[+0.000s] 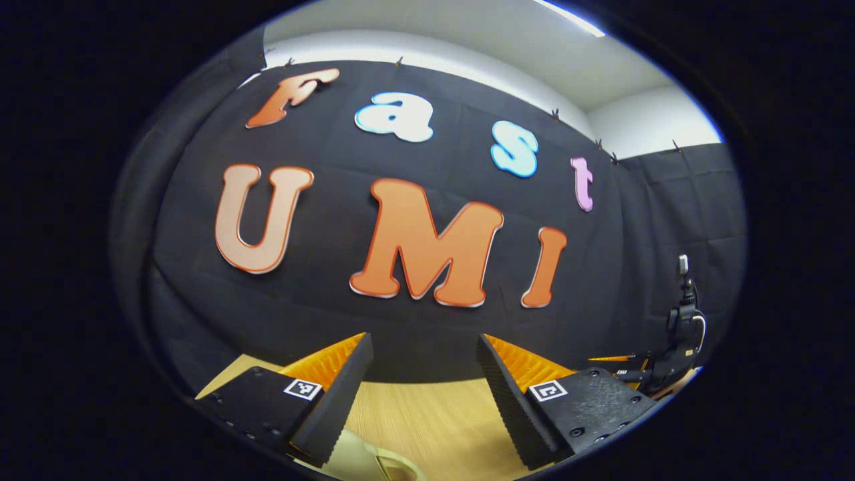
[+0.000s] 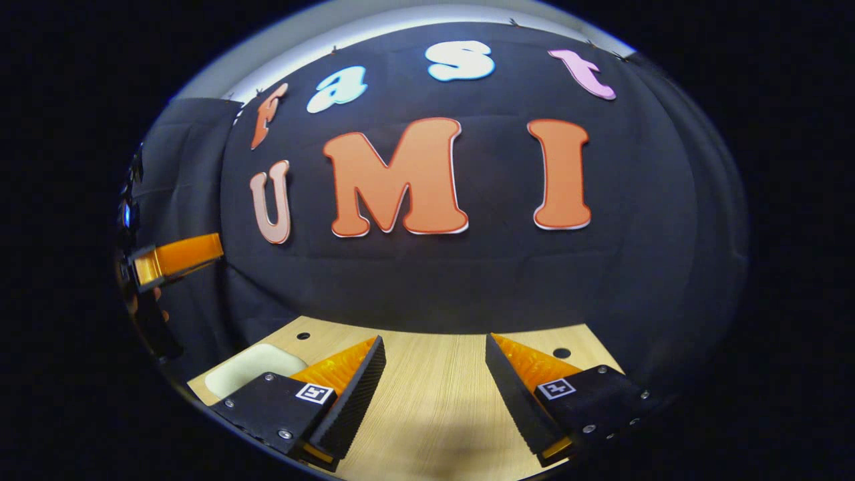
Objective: First open the suitcase, pack the skin care products into it, and then close the suitcase.
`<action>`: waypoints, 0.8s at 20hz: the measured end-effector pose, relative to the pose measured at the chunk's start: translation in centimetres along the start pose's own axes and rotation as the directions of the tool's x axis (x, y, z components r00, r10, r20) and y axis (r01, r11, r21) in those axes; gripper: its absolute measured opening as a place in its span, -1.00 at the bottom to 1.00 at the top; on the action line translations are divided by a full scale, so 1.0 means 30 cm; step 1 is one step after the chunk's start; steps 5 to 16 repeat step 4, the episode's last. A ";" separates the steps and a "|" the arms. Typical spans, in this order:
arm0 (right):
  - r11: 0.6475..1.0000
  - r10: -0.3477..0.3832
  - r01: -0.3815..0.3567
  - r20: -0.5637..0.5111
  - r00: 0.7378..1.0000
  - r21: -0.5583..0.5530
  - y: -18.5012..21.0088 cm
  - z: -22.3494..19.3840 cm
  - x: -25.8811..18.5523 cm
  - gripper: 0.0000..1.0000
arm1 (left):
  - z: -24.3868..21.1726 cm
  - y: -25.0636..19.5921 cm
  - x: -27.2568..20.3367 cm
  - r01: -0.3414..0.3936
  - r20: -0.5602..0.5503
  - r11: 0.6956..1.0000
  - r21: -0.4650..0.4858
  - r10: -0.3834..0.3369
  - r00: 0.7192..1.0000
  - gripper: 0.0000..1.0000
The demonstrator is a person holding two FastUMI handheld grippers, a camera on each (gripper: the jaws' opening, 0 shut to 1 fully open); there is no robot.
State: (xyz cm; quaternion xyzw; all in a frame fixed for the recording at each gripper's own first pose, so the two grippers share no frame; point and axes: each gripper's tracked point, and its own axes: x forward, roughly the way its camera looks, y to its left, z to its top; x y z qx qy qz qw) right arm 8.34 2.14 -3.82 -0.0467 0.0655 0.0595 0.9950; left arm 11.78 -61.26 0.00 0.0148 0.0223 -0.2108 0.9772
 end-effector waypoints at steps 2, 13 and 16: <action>0.999 0.033 -0.032 0.050 0.998 -0.022 0.025 0.018 -0.020 0.90 | 0.012 0.022 -0.038 -0.048 -0.007 0.999 0.012 0.048 0.999 0.87; 0.998 0.053 -0.051 0.065 0.996 -0.030 0.044 0.030 -0.007 0.90 | 0.004 0.015 -0.059 -0.070 -0.021 0.998 0.010 0.070 0.997 0.87; 0.998 0.053 -0.051 0.065 0.996 -0.030 0.044 0.030 -0.007 0.90 | 0.004 0.015 -0.059 -0.070 -0.021 0.998 0.010 0.070 0.997 0.87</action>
